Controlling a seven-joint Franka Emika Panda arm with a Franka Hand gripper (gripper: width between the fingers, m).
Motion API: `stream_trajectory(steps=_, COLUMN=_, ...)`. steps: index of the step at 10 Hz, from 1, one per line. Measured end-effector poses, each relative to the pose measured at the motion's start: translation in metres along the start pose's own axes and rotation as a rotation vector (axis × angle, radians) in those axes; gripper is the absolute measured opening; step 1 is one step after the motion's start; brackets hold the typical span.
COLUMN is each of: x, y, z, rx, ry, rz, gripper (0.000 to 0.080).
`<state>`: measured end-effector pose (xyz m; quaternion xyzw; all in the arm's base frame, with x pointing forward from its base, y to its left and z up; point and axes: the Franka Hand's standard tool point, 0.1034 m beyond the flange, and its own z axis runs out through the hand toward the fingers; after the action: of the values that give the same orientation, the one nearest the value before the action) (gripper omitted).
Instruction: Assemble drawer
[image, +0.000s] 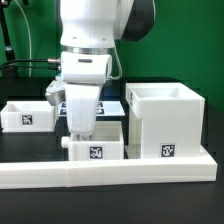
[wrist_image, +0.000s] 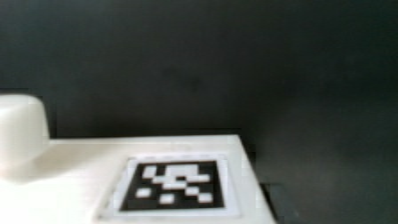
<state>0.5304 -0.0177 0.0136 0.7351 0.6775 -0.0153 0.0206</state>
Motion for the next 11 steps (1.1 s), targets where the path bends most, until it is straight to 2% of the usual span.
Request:
stream_trajectory(steps=4, x=-0.004, y=0.001, z=0.000, rx=-0.003, ry=-0.001, rz=0.025, gripper=0.0042)
stream_trajectory(steps=6, x=0.001, y=0.001, z=0.000, rx=-0.003, ry=0.000, rz=0.016, gripper=0.0042)
stream_trajectory(steps=8, x=0.007, y=0.006, z=0.000, rx=0.025, ry=-0.011, rz=-0.005, gripper=0.0042)
stream_trajectory(steps=9, x=0.015, y=0.012, z=0.002, rx=0.027, ry=-0.021, rz=-0.026, gripper=0.0042)
stream_trajectory(steps=11, x=0.017, y=0.012, z=0.003, rx=0.032, ry=-0.027, rz=-0.017, gripper=0.0042)
